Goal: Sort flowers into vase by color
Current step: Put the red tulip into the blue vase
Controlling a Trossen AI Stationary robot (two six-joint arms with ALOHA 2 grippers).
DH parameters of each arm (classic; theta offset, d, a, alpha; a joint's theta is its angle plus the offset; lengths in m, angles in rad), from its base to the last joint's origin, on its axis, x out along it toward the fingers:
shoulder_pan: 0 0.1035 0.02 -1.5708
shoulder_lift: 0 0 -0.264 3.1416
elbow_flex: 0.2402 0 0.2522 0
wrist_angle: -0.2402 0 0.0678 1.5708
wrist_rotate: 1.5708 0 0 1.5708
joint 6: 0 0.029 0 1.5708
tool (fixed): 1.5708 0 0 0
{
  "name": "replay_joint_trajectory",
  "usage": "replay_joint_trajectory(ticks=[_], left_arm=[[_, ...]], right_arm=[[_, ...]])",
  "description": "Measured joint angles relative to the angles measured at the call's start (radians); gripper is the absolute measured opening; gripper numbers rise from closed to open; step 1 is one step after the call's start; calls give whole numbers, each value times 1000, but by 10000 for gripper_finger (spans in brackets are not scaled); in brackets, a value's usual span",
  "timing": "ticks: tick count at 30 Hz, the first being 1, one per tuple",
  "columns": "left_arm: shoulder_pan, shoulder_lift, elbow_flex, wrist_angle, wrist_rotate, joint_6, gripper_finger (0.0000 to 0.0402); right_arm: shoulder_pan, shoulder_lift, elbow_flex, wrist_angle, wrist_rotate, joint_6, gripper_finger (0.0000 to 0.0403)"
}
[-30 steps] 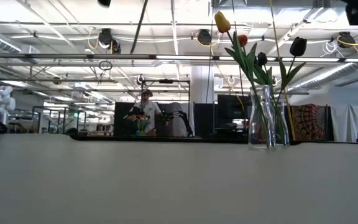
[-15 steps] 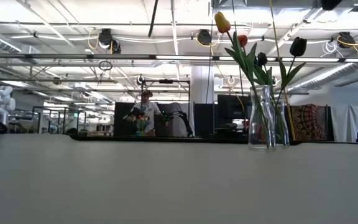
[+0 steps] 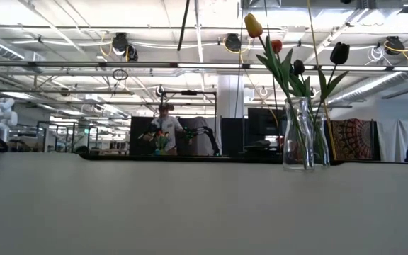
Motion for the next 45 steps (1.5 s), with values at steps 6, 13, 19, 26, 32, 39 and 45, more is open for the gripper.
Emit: replay_joint_trajectory(ticks=[6,13,19,26,32,39,45], left_arm=[[2,0,0,-1,2,8,10],[-13,0,0,-12,7,9,10],[-29,0,0,-51,8,8,10],[-41,0,-1,-61,8,8,10],[-44,0,-1,-61,8,8,10],[-45,0,-1,-61,8,7,10],[-45,0,-1,-56,8,8,10]], right_arm=[[303,177,1,192,121,-68,267],[655,297,75,157,277,-236,267],[899,340,132,25,546,-364,267],[1110,360,137,4,765,-417,267],[1267,385,137,-24,980,-454,267],[1408,433,137,-21,1170,-470,267],[1466,478,137,-15,1351,-512,267]])
